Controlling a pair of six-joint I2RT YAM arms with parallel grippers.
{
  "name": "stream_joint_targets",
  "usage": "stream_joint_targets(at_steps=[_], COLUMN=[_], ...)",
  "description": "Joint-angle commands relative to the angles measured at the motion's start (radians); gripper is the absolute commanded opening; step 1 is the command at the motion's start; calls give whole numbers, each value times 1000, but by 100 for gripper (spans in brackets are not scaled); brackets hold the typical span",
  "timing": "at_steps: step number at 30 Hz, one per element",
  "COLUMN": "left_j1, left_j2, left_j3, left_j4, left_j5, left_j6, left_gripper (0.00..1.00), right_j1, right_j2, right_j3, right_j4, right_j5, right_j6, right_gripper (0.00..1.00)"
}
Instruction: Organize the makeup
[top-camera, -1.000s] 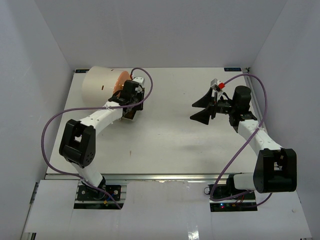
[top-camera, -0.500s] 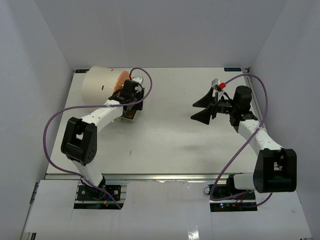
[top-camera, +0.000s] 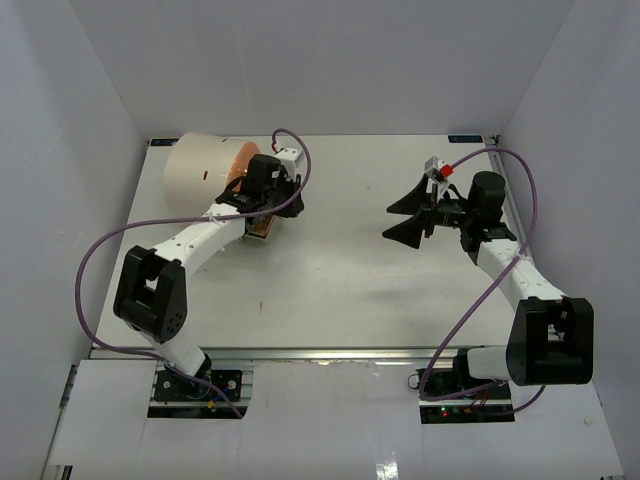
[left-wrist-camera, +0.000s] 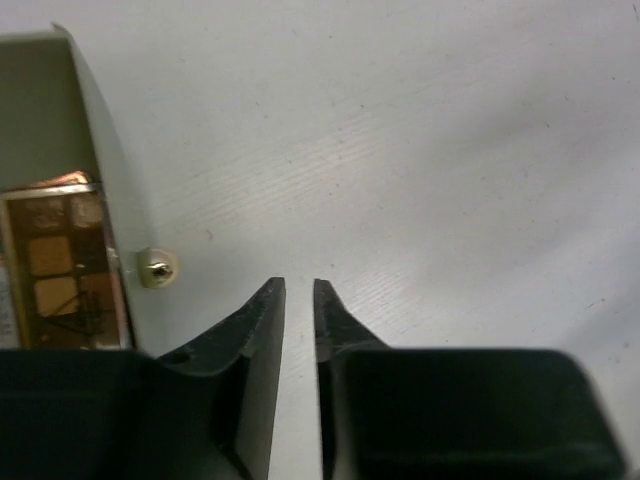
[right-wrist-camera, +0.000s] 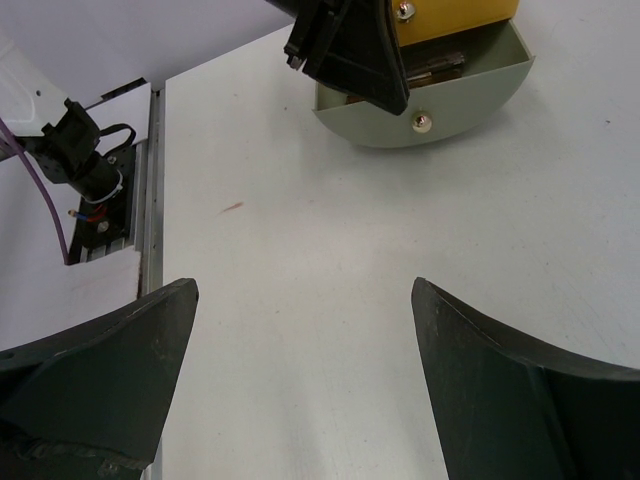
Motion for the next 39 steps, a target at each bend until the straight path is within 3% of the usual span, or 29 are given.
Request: stream_joint_targets(at_steps=[1,15,17,19,22,27,31,39], left_j1=[-39,-99,-99,-99,-89,-74,-56,-22], left_j2=[91,362,407,441,454,450,444,414], left_j3=[4,174,213,231,240,253,257,247], left_j4=[-1,-73,-104,-118,-118,-120,-128,-156], left_j5=[-56,-676,-768,-846,-861,-836,-822,-778], left_j6=[-24,44,52,65,73,81,86,92], left_gripper=[20,16,18,27,51,72,81,87], right_j1=[-19,-42,-42,-42,-43,-45,-47,-52], right_j2=[-10,-7,-4,-2,-4,-7,-7,-7], right_j3=[1,3,2,4,4,3,2,2], right_j4=[24,23,23,23,23,23,22,21], right_j5=[-22,-31,-33,-34,-32,-34,-37,-37], right_j6=[-2,2,2,2,1,1,2,1], right_gripper=[94,94,94,95,94,94,95,95])
